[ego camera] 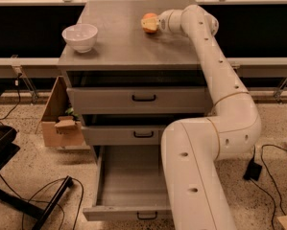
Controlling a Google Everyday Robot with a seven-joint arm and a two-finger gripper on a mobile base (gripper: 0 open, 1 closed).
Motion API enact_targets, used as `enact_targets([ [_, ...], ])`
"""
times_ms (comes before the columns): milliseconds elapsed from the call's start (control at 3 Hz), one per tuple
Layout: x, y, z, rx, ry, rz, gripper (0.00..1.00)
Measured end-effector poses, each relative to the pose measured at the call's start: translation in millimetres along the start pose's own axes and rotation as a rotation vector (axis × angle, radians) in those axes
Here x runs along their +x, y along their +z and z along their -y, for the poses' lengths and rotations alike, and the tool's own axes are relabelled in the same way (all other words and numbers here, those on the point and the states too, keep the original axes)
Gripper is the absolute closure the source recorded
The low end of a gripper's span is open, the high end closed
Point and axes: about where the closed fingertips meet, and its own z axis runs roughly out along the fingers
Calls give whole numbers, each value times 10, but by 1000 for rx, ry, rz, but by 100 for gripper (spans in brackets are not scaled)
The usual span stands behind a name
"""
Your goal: Place orange into bottom drawer
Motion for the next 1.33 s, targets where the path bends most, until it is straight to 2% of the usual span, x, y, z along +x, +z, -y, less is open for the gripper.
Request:
enact_targets([
  [333, -1, -1, 0, 0, 0, 0, 100],
  [667, -125, -106, -26, -7, -32, -5, 100],
  [1000, -260, -473, 158, 27, -60, -55, 100],
  [1333, -427, -1061, 410, 78, -72, -131, 100],
])
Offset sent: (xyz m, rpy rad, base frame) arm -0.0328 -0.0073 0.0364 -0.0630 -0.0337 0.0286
